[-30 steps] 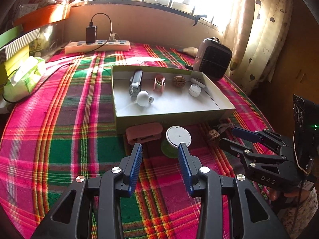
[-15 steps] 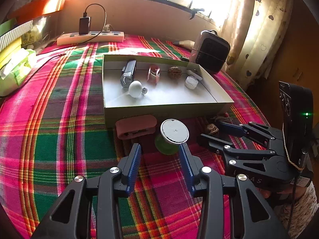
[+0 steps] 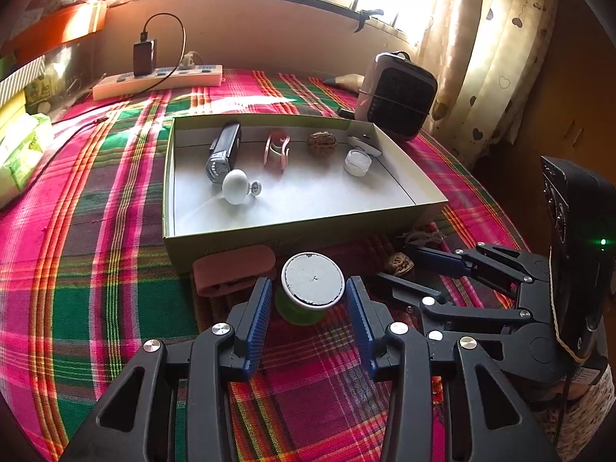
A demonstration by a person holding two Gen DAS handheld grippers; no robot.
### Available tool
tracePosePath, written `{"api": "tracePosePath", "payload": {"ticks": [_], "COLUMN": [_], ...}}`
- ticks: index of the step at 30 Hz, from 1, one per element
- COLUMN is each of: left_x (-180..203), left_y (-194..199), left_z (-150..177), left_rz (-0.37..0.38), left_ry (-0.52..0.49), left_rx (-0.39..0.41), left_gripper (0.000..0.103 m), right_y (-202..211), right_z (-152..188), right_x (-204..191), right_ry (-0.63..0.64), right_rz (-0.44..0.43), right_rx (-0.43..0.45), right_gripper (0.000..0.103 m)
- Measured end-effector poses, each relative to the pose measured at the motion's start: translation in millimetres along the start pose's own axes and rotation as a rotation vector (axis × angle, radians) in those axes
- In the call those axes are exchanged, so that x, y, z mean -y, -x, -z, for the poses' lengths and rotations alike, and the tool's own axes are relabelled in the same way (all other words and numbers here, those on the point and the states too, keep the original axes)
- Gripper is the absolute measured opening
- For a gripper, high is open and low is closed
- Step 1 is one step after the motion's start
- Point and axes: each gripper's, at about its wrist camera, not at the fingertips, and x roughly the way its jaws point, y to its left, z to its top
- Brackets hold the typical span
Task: Organize objects
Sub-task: 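Close left tool on green spool while right tool grasps walnut on tablecloth, then lift green spool in left tool while right tool lifts walnut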
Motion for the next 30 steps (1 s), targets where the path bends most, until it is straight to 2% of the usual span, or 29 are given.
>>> {"api": "tracePosePath", "payload": {"ticks": [6,16,19,21,30], "left_x": [2.5,3.8,4.6,5.5,7.0], "left_y": [-8.6,-16.5,-16.4,-16.1,-12.6], "left_z": [-3.9,-5.8,-5.8,-5.5,-2.5], "left_rz": [-0.027,-0.054,-0.064,-0.066,-0.076], "left_ry": [0.001,0.006,0.01,0.008,0.019], "left_rx": [-0.014,-0.026,-0.024,-0.024,-0.023], "left_gripper": [0.039,0.039,0.037,0.032,0.032], "right_y": [1.4,3.3,3.8,4.7,6.7], "right_z": [0.6,3.3,4.3,5.2,8.1], "right_x": [2.0,1.2,0.4,0.2,0.0], "right_ry": [-0.004,-0.003,-0.001,-0.001,-0.004], "right_rz": [-0.006,-0.016,-0.015,-0.015,-0.01], "right_rx": [0.002,0.004,0.004,0.005,0.005], "right_gripper": [0.032,0.032,0.032,0.032,0.032]}}
